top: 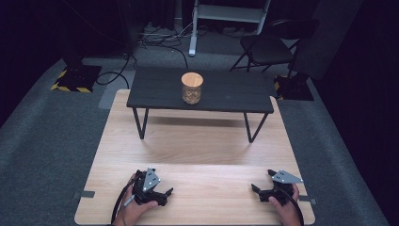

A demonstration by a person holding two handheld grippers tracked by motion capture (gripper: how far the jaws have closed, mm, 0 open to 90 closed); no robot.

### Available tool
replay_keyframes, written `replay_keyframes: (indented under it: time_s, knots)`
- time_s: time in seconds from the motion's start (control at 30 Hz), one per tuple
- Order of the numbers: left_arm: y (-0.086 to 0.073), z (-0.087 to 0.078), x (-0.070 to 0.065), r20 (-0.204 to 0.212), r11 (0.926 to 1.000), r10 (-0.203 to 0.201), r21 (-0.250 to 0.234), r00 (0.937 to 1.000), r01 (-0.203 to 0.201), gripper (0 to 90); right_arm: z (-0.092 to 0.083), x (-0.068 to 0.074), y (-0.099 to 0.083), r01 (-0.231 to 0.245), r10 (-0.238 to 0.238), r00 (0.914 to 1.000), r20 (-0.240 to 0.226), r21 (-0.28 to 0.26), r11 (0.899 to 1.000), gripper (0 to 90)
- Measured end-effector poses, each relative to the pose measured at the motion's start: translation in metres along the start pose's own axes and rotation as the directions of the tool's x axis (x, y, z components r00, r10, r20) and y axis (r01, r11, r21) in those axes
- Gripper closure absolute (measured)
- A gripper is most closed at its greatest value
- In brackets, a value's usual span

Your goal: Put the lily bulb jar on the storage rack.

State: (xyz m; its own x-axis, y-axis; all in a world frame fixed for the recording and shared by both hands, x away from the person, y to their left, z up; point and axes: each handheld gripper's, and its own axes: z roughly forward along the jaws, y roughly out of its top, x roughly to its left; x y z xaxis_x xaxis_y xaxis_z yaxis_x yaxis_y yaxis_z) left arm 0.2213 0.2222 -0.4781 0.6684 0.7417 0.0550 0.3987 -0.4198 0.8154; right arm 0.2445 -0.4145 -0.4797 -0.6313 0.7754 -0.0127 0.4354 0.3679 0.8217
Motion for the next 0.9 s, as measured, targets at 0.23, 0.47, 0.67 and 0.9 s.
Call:
replay_keyframes:
  time_s: [0.23, 0.47, 0.67, 0.9]
  knots:
    - [-0.0092, 0.0018, 0.0078, 0.041, 0.9991, -0.033, -0.026, 0.9986, 0.034, 0.4, -0.0001, 0.0002, -0.0001, 0.000, 0.000, 1.0000, 0.000, 0.000, 1.000, 0.0]
    - [-0.0102, 0.0018, 0.0090, 0.048, 0.9991, -0.029, -0.030, 0.9984, 0.030, 0.4, -0.0001, 0.0003, -0.0002, 0.000, 0.000, 1.0000, 0.000, 0.000, 1.000, 0.0]
    - [-0.0101, 0.0019, 0.0097, 0.050, 0.9992, -0.026, -0.029, 0.9984, 0.027, 0.4, 0.0000, 0.0003, -0.0001, 0.000, 0.000, 1.0000, 0.000, 0.000, 1.000, 0.0]
    - [-0.0101, 0.0019, 0.0100, 0.052, 0.9992, -0.024, -0.029, 0.9984, 0.026, 0.4, -0.0001, 0.0003, -0.0001, 0.000, 0.000, 1.0000, 0.000, 0.000, 1.000, 0.0]
